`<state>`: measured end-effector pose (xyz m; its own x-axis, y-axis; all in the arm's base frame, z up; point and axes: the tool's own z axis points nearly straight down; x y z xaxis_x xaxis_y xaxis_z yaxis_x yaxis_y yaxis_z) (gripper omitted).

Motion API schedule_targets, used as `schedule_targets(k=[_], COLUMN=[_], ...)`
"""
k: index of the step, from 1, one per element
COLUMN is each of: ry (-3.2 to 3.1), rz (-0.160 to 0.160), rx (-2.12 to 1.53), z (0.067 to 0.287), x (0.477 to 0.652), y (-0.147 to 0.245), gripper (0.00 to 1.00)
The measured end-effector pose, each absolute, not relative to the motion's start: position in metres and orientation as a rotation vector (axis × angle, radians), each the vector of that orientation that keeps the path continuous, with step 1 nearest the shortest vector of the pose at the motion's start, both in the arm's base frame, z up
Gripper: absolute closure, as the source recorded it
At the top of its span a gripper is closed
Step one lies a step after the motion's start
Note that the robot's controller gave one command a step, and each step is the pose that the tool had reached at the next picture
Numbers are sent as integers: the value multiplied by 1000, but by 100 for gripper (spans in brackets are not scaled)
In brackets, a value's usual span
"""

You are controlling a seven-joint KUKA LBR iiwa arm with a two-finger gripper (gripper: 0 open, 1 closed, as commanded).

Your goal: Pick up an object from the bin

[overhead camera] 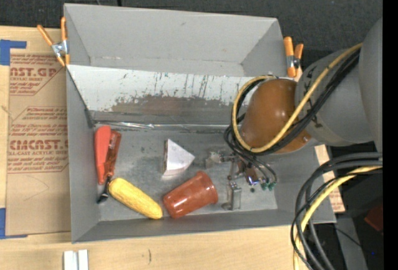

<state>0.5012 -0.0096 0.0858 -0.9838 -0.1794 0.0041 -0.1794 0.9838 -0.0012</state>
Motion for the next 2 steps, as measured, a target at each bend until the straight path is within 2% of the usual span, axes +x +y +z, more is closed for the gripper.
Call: schedule_targets(k=[1,2], ry=[-3131,-3104], rz=[-1,1], rx=[306,469], z=[75,70], x=[507,499], y=[33,54], gripper=[0,100])
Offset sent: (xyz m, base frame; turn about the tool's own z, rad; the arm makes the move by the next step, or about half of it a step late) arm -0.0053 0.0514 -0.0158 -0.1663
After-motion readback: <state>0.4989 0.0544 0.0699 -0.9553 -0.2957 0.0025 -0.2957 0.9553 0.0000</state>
